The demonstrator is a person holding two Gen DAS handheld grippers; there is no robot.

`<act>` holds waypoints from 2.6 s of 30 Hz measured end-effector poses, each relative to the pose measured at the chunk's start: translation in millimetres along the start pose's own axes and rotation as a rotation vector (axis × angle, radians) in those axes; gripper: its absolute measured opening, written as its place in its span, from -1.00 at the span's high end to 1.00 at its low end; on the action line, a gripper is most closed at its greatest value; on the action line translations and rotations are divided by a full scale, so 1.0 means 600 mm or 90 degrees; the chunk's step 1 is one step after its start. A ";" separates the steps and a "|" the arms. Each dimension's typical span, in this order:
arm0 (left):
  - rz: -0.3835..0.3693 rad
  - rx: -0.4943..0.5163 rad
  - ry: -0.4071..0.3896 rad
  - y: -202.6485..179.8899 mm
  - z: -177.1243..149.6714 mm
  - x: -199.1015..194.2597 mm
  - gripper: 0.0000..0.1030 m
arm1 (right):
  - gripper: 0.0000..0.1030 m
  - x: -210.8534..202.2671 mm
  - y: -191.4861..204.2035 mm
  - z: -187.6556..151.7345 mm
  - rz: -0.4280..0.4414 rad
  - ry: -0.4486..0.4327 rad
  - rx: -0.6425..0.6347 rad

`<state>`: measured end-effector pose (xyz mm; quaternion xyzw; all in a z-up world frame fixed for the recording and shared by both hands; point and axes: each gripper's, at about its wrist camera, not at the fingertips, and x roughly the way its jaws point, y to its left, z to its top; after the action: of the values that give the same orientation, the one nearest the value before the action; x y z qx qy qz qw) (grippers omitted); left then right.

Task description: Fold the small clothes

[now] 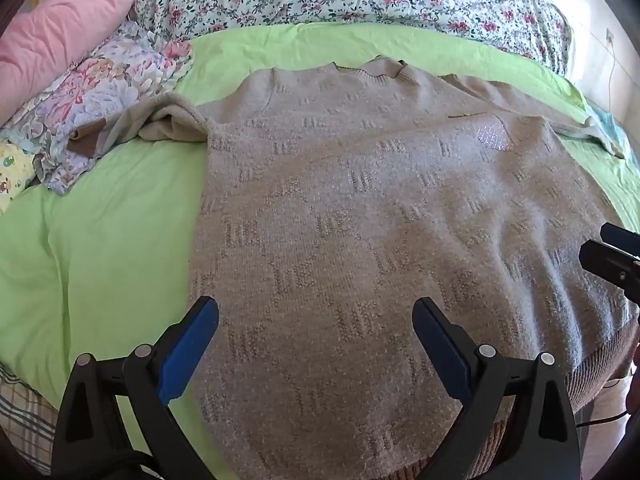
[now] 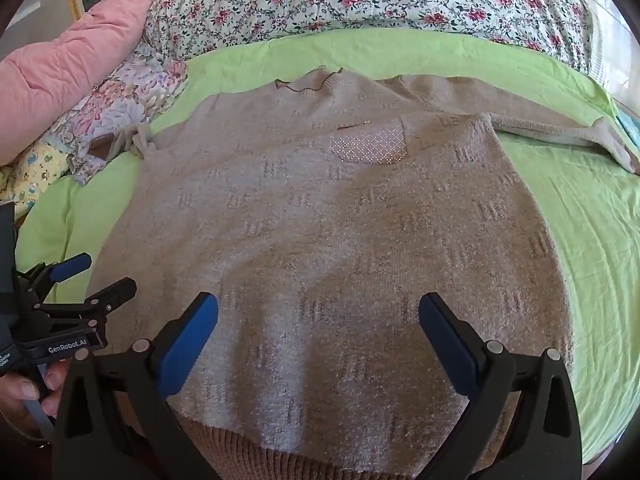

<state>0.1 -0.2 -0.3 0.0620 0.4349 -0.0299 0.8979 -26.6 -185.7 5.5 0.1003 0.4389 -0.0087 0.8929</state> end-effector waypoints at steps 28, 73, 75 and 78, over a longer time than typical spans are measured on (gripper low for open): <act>0.000 -0.003 -0.003 0.002 0.000 0.002 -0.90 | -0.95 -0.001 0.003 -0.004 -0.014 -0.012 -0.018; -0.004 -0.011 -0.009 0.010 0.056 0.027 -0.90 | -0.95 -0.033 -0.152 0.035 -0.053 -0.021 0.137; -0.003 -0.014 -0.010 0.010 0.069 0.034 -0.90 | -0.95 -0.039 -0.181 0.041 -0.059 -0.036 0.157; 0.008 -0.010 -0.010 0.008 0.089 0.043 -0.90 | -0.95 -0.047 -0.224 0.049 -0.071 -0.055 0.186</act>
<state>58.2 -2.9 13.1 0.0572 0.4279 -0.0214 0.9017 -34.5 -324.9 22.1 0.2040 0.3988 -0.1264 0.8851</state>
